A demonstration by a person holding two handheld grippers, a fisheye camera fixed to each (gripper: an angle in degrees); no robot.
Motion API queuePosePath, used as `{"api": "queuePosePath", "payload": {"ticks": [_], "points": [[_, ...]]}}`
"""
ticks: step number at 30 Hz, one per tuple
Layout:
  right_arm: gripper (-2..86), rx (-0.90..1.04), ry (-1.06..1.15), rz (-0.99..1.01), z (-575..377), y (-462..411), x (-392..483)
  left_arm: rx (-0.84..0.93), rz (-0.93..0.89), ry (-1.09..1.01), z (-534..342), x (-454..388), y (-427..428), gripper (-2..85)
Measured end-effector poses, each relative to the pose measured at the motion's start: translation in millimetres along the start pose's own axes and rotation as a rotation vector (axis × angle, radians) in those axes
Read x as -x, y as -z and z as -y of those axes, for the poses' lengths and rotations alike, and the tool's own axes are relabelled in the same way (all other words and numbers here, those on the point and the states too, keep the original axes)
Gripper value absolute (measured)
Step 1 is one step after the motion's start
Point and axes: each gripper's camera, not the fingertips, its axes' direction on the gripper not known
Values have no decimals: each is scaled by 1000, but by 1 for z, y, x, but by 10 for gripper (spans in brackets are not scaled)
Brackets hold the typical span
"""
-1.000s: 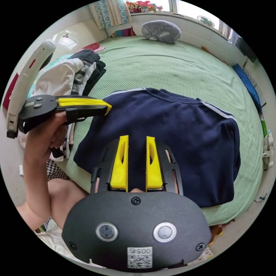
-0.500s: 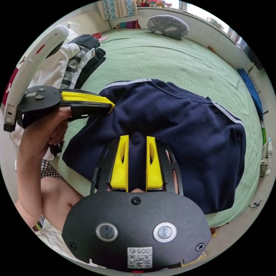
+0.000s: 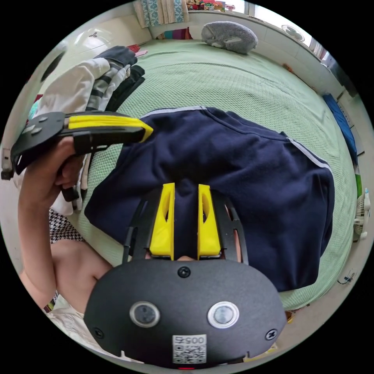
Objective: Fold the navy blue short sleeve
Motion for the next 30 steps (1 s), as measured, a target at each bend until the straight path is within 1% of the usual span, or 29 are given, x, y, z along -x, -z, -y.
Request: {"api": "queuePosePath", "payload": {"ticks": [2, 3, 4, 5, 6, 8, 12, 14, 18, 20, 21, 23, 24, 26, 30], "points": [[96, 0, -1, 2, 2, 1, -1, -64, 28, 57, -4, 10, 9, 20], [96, 0, -1, 0, 3, 1, -1, -66, 36, 79, -4, 14, 9, 31], [96, 2, 2, -8, 4, 1, 0, -52, 38, 98, -4, 20, 4, 53], [96, 4, 3, -16, 6, 1, 1, -38, 17, 107, -3, 25, -3, 101], [96, 5, 2, -18, 7, 1, 1, -30, -3, 109, -2, 28, -7, 125], [94, 5, 2, -21, 9, 2, 0, 23, -75, 129, 0, 36, -22, 141], [93, -1, 5, -10, 11, 4, -4, 34, -30, 128, 4, 36, -21, 104], [92, 5, 1, 7, 14, 6, -8, 13, -72, 116, 6, 34, -12, 64], [66, 36, -38, 67, 19, 19, -22, -56, -177, 87, 4, 29, 8, 45], [50, -49, -126, 119, 15, 45, -42, -74, -238, 18, 3, 19, 21, 43], [55, -72, -145, 124, 13, 52, -48, -71, -244, -6, 3, 15, 24, 43], [72, -143, -197, 126, 5, 74, -68, -45, -229, -140, 0, -9, 30, 42], [75, -153, -207, 128, 3, 78, -72, -34, -228, -180, -1, -17, 31, 42], [82, -164, -255, 156, -3, 83, -87, 19, -239, -338, -5, -48, 31, 42], [97, -179, -315, 244, -5, 85, -103, 82, -219, -498, -12, -87, 25, 40]]}}
